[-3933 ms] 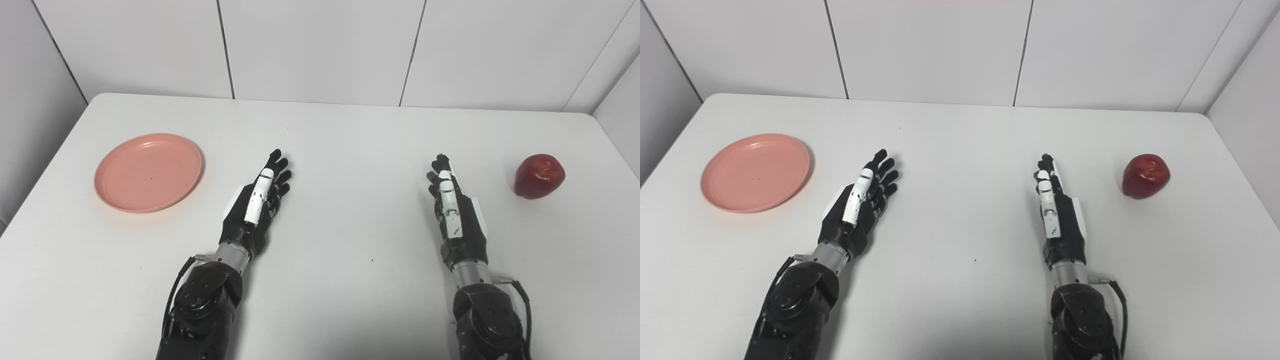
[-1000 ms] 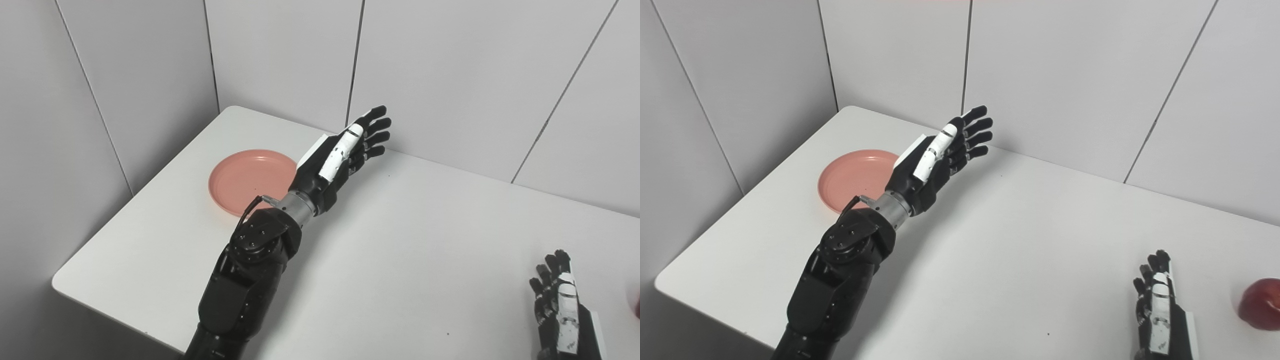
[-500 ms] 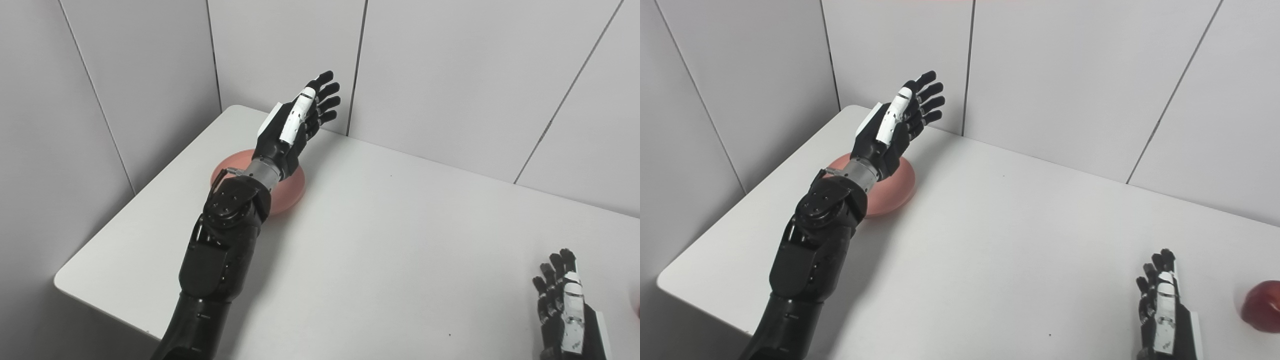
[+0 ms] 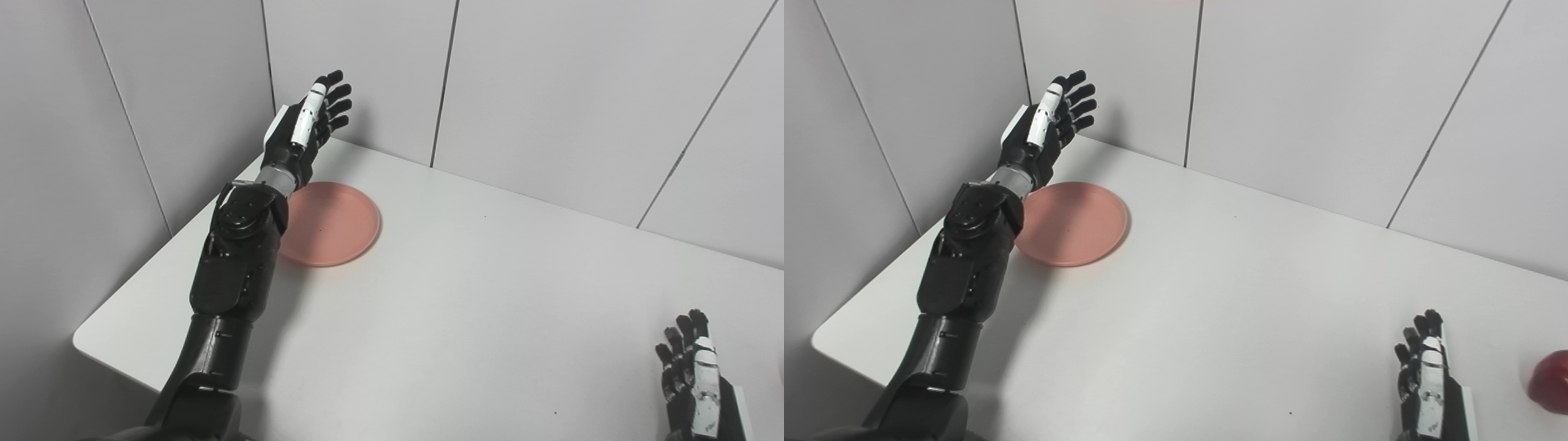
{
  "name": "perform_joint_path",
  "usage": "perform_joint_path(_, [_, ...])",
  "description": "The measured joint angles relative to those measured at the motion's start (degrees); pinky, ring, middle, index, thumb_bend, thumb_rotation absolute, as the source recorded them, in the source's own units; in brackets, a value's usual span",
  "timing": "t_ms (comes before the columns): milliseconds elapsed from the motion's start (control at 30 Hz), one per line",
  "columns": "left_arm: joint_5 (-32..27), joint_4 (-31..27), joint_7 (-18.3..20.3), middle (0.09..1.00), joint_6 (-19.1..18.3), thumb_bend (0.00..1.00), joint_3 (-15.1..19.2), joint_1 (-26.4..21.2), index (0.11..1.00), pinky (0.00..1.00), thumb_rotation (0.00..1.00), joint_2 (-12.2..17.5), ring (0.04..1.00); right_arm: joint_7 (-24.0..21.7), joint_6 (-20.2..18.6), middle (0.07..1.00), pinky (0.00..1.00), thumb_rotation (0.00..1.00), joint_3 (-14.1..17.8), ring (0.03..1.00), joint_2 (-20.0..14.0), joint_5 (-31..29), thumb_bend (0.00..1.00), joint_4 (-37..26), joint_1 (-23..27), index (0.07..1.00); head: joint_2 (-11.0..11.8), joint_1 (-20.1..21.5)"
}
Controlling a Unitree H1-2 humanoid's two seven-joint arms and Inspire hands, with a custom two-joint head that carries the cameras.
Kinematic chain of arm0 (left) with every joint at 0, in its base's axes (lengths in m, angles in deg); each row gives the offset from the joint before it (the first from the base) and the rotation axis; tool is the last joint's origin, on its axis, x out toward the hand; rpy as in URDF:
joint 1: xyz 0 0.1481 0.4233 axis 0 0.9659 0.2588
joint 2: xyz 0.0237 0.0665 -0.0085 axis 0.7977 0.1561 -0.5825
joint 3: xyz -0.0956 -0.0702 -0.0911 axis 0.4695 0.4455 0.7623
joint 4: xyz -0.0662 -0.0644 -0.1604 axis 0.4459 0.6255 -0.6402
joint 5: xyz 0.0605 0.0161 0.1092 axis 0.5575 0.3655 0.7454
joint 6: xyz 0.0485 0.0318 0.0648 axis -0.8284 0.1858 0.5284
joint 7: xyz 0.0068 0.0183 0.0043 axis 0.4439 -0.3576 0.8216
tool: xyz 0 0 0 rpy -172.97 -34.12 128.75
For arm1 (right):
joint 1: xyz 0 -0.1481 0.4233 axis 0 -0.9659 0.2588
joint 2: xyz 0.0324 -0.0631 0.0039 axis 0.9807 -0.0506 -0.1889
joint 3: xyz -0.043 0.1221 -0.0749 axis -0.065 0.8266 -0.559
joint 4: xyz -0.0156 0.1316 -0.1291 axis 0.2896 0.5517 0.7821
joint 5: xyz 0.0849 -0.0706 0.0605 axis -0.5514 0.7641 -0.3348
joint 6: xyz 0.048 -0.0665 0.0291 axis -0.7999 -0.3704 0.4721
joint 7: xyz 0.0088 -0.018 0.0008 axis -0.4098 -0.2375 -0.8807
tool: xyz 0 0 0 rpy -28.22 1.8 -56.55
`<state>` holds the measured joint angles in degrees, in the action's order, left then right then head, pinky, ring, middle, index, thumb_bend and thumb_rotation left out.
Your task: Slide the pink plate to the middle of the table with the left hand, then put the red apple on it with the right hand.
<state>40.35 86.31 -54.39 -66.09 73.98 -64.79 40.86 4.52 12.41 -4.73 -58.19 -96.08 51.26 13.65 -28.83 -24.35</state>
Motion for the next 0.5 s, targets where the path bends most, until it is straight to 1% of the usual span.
perform_joint_path(200, [-1.4,3.3,0.1,0.88,1.2,0.34,2.2,-0.3,0.847,0.88,1.0,1.7,0.88,0.0,-0.8,1.0,1.0,1.0,0.0,1.0,0.0,0.0,0.05,-1.3,0.0,1.0,0.0,-0.2])
perform_joint_path(367, [-2.4,5.9,0.2,0.873,2.2,0.33,2.9,-0.4,0.848,0.88,1.0,4.1,0.88,0.0,-1.3,1.0,1.0,1.0,0.0,1.0,0.0,0.0,0.05,-1.3,0.0,1.0,0.0,-0.1])
perform_joint_path(500, [-3.0,7.2,0.1,0.862,2.8,0.31,3.4,-0.4,0.844,0.86,1.0,4.6,0.86,0.1,-1.4,1.0,1.0,1.0,0.0,1.0,0.1,0.0,0.05,-1.4,0.0,1.0,0.0,-0.2])
